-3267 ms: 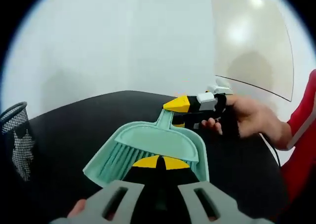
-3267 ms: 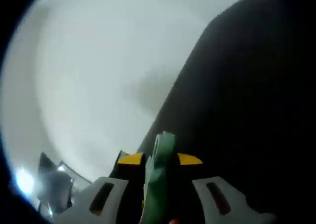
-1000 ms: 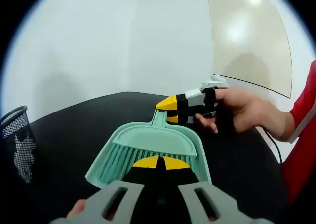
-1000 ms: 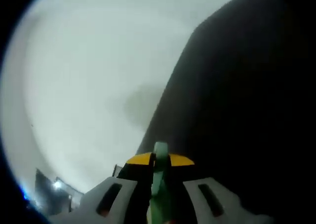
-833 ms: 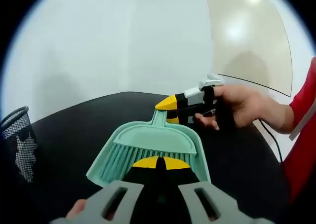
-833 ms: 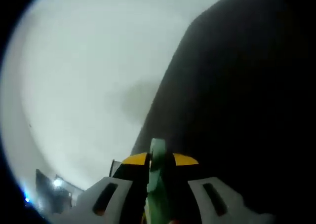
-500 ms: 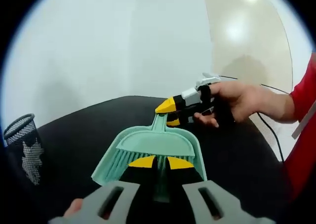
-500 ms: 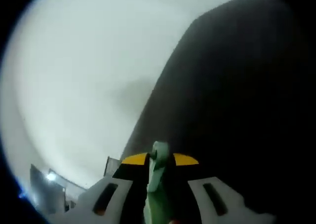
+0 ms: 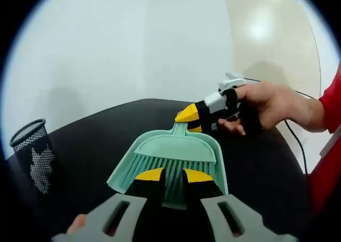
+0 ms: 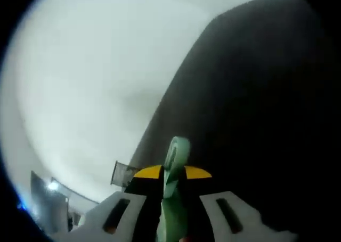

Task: Pick up the broom and sweep the trash on the tabletop into the dustpan.

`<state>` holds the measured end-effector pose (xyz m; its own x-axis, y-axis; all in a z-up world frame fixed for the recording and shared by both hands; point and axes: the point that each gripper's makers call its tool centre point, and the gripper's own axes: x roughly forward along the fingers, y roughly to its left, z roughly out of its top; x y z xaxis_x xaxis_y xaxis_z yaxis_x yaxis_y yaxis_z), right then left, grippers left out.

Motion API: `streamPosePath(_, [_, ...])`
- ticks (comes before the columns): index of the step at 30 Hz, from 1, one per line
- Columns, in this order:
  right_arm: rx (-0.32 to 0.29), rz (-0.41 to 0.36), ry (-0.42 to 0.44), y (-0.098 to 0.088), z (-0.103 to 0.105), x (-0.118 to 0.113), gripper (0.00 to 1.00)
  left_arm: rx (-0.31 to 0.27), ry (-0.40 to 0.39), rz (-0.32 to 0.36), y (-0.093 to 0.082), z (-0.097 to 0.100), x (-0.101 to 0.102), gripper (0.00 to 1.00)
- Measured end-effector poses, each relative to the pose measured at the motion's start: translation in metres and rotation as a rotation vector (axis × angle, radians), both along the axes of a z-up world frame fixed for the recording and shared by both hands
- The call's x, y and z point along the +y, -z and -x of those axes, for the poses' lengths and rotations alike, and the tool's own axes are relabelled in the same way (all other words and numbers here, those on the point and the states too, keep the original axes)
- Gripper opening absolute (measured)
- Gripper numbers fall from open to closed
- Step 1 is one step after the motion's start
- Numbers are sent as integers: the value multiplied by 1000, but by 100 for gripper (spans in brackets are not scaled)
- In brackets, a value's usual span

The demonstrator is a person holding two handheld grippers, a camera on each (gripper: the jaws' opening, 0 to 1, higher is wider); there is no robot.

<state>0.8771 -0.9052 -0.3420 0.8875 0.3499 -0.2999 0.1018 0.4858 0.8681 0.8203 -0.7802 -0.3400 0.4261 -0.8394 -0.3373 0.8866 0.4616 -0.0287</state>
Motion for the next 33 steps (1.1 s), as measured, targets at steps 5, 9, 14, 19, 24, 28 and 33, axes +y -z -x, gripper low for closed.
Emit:
streamPosePath(5, [-9,-45,34,-1,-2,-4,15,14,-7,1,3,-4,2,11])
streamPosePath(9, [-19,-83,52,-1,0,-4,15,31,-16,20,2,-6,6,11])
streamPosePath(14, [-43,-141,54,-3,6,3,21,62,-16,61,1,-7,8,12])
streamPosePath(19, [-45,-172,24,-4,23,18,21,75,-41,84,0,-15,15,11])
streamPosePath(24, [-48,-182,23,1,39,26,13,81,-71,111,-2,-21,21,10])
streamPosePath(28, [-61,-248,61,6,37,17,13,77,-90,120,-2,-28,27,10])
streamPosePath(33, [-120,-126,99,2,45,6,19,63,-95,134,-6,-32,30,10])
